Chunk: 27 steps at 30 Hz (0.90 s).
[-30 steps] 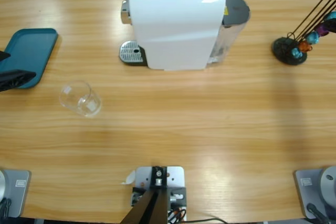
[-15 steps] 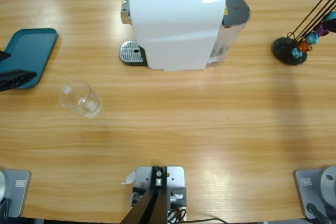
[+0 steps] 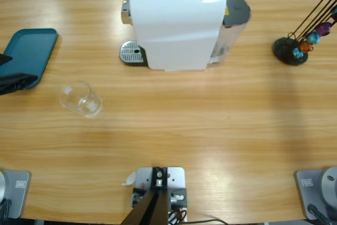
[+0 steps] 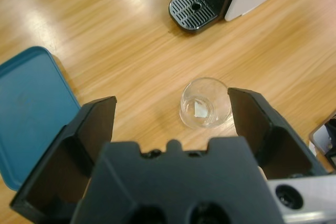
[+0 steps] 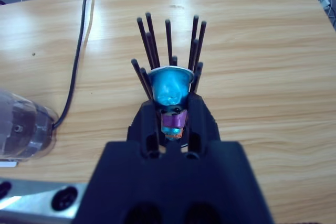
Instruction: Pour coffee
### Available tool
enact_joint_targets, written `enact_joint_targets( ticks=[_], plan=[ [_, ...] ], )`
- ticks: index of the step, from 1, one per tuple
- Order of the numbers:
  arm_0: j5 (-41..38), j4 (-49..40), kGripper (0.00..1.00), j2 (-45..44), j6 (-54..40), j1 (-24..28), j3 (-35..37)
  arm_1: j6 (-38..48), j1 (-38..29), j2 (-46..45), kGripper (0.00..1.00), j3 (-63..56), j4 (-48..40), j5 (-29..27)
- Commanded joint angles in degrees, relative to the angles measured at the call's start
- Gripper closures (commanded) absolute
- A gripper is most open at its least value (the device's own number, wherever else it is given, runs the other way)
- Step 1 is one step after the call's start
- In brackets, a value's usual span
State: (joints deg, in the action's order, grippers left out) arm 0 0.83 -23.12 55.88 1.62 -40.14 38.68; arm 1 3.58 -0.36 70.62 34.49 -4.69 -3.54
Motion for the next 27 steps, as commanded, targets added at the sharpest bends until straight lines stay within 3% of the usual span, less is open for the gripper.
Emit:
enact_joint_targets(
  ticks=[1,11,14,17,19,24,27],
  plan=[
    [-0.8,0.8,0.082,-1.1,0.9,-0.4,-2.9,0.6,0.4,-2.9,1.000,1.8,3.1,-0.9],
    [-1.0,0.9,0.082,-1.6,1.0,-0.4,-3.0,-0.1,0.4,-9.6,1.000,6.4,10.0,-0.9],
    [-1.0,0.9,0.082,-1.8,1.0,-0.4,-3.0,-1.6,-2.0,-12.0,1.000,9.8,12.7,1.8],
    [-1.2,0.1,0.082,-3.3,0.9,-0.4,-2.5,-6.7,-8.8,-12.8,1.000,12.0,15.9,7.3],
    [-1.7,-2.1,0.082,-5.7,0.3,-0.4,-1.6,-14.6,-15.9,-12.6,1.000,12.5,16.7,9.5],
    [-3.0,-7.6,0.082,-9.5,-3.0,-0.6,0.5,-21.3,-36.0,-7.5,1.000,17.7,21.7,10.5],
    [-4.3,-8.3,0.082,-10.0,-3.4,-1.1,0.8,-22.7,-44.5,-0.2,1.000,24.9,23.2,10.5]
  ],
)
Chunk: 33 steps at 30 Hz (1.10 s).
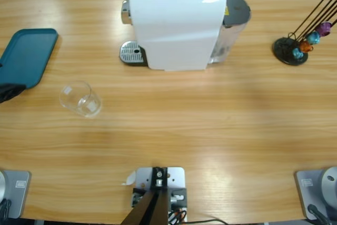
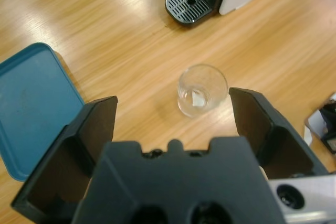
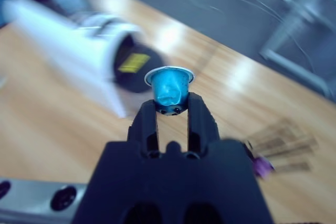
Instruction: Pour coffee
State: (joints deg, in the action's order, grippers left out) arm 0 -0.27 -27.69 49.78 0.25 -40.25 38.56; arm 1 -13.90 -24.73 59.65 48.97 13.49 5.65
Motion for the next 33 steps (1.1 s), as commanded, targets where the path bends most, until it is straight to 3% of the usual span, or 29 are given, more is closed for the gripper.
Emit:
enact_joint_targets(
  ticks=[1,11,18,33],
  plan=[
    [-3.2,-3.8,0.082,-4.0,-2.0,-1.0,0.9,-6.2,-21.4,13.4,1.000,12.8,5.1,1.3],
    [-2.6,-2.8,0.082,-5.0,-3.7,-1.0,0.0,-8.7,-23.5,32.8,1.000,30.9,5.1,3.2],
    [-2.5,-2.5,0.082,-5.2,-3.8,-1.1,-0.3,-14.9,-23.9,40.3,1.000,34.8,5.2,4.9],
    [-3.0,-2.0,0.082,-3.6,-3.7,-1.0,-0.2,-27.1,-23.3,43.4,1.000,38.2,8.3,-3.1]
  ],
)
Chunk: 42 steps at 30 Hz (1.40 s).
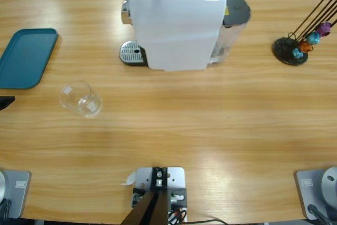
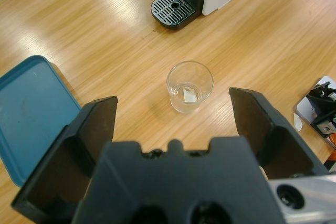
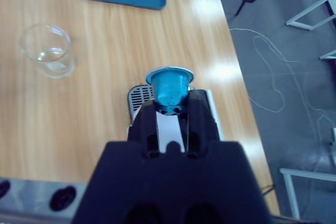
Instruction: Pour coffee
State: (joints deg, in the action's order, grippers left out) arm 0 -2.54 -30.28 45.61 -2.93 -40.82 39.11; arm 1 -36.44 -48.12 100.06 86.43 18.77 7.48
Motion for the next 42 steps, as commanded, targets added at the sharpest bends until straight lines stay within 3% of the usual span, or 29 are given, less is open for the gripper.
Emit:
enact_joint_targets(
  ticks=[1,17,42],
  plan=[
    [-0.7,0.6,0.082,0.7,-0.5,-0.5,-0.8,-4.8,0.1,3.2,1.000,0.8,3.1,-5.0],
    [-0.7,1.3,0.081,1.4,-0.6,-0.5,-1.1,-3.9,2.5,6.2,1.000,2.9,2.0,-7.7],
    [-0.8,1.3,0.082,1.5,-0.4,-0.5,-1.0,-5.2,2.8,6.6,1.000,1.8,2.6,-5.9]
  ],
)
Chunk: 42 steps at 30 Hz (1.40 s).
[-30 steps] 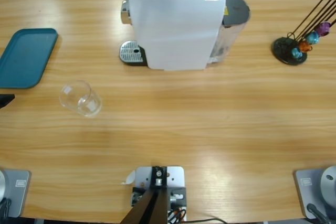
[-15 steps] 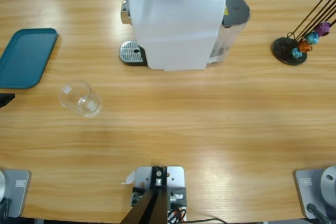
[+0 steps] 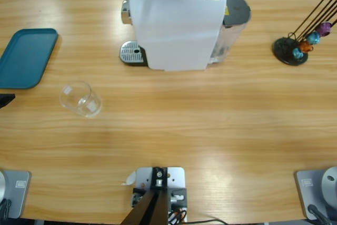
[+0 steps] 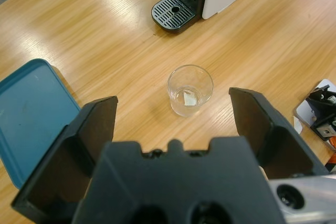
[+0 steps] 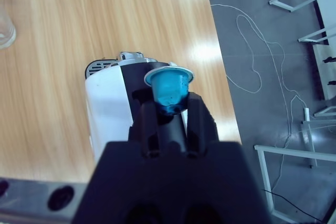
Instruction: Pour coffee
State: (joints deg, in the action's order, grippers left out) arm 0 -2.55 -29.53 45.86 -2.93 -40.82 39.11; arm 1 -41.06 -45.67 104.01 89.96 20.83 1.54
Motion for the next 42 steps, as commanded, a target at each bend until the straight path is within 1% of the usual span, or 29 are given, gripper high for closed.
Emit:
enact_joint_targets(
  ticks=[1,15,26,27,28,29,30,31,32,35,37,42],
  plan=[
    [-0.8,0.5,0.082,1.2,-0.4,-0.5,-1.0,-0.6,0.2,2.6,1.000,-1.9,0.5,-0.1],
    [-0.8,0.5,0.081,1.3,-0.4,-0.5,-1.0,-0.5,0.2,4.0,1.000,-2.1,0.4,-1.9],
    [-0.8,0.6,0.081,1.5,-0.4,-0.5,-1.0,0.2,0.2,5.3,0.999,-2.1,0.7,-1.9],
    [-0.8,0.6,0.082,1.4,-0.4,-0.5,-1.0,0.4,0.2,5.3,0.755,-2.0,0.7,-2.1],
    [-0.8,0.6,0.081,1.3,-0.4,-0.5,-1.1,0.7,0.1,5.3,0.601,-1.9,0.7,-2.2],
    [-0.8,0.6,0.082,1.4,-0.4,-0.5,-1.1,0.9,0.1,5.3,0.566,-1.9,0.8,-2.0],
    [-0.8,0.8,0.081,1.5,-0.3,-0.5,-1.1,0.9,-0.1,5.3,0.444,-1.9,0.8,-2.1],
    [-0.8,1.0,0.081,1.6,-0.3,-0.5,-1.2,0.9,-0.2,5.2,0.367,-1.9,0.8,-2.3],
    [-0.8,1.1,0.082,1.7,-0.4,-0.5,-1.2,0.9,-0.3,5.1,0.340,-1.9,0.8,-2.4],
    [-0.8,1.1,0.081,1.6,-0.4,-0.4,-1.2,0.9,-0.3,4.5,0.338,-1.9,0.7,-2.9],
    [-0.8,1.1,0.081,1.6,-0.4,-0.5,-1.2,0.9,-0.3,4.2,0.268,-1.9,0.7,-3.3],
    [-0.8,1.1,0.082,1.6,-0.4,-0.5,-1.2,0.9,-0.5,2.7,0.262,-1.7,0.7,-3.6]
  ],
)
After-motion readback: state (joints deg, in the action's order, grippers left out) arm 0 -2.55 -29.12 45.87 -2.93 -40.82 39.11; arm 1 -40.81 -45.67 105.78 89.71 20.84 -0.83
